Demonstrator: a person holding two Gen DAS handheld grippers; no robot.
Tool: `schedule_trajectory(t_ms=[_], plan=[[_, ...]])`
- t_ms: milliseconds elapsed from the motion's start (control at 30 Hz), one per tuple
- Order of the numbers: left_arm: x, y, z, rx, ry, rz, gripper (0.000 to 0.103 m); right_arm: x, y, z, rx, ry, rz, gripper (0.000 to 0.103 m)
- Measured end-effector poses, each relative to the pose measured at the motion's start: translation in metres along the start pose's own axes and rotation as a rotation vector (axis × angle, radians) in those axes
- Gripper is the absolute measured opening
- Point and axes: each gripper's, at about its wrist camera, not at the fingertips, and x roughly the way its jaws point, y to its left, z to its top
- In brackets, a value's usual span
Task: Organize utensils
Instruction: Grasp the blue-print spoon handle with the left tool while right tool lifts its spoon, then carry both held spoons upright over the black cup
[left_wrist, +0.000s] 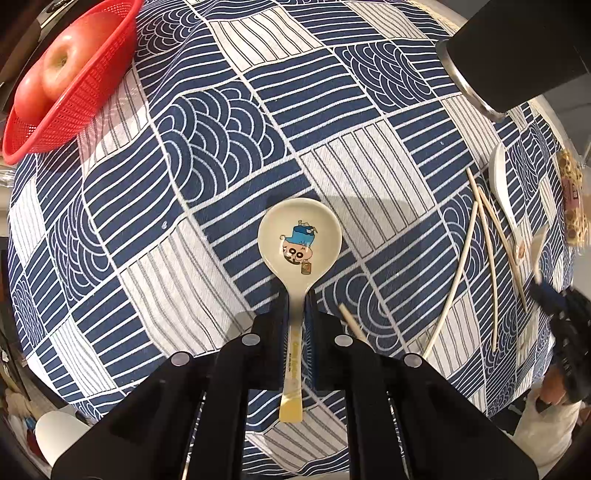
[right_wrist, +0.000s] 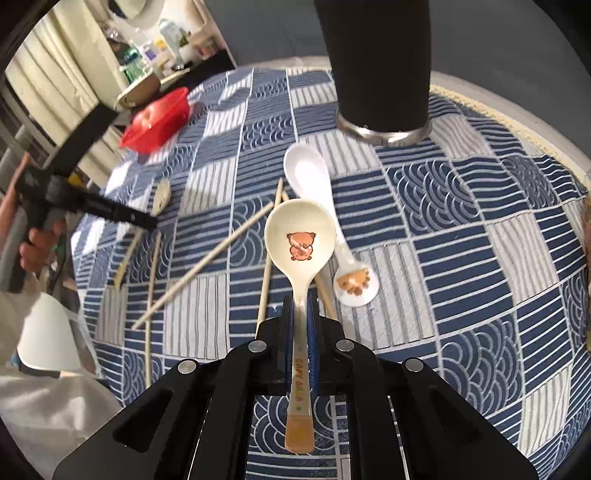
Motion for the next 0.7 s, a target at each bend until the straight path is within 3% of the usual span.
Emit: schedule_trajectory(t_ms=[200, 333, 600, 633, 700], plan=[[-0.024, -0.006, -0.015, 0.024, -0.054, -0.002, 0.009, -0.015, -0.011, 0.015, -0.009, -0.041, -0.020, 0.007], [-0.038, -0.021, -0.011, 0.050, -0.099, 0.032, 0.009, -0.034, -0.019, 0.021, -0.011, -0.082, -0.056, 0.007], [-0.071, -0.047, 0.005, 0.052, -0.199, 0.017, 0.009, -0.082, -0.042, 0.031, -0.008, -0.179, -0.115, 0.007], [-0.072, -0.026, 0.003, 0.052, -0.208, 0.010, 0.009, -0.088, -0.044, 0.032, -0.007, -0.191, -0.120, 0.007], [-0.079, -0.029, 0.000, 0.056, -0.229, 0.008, 0.009, -0.099, -0.048, 0.033, -0.012, -0.214, -0.130, 0.007]])
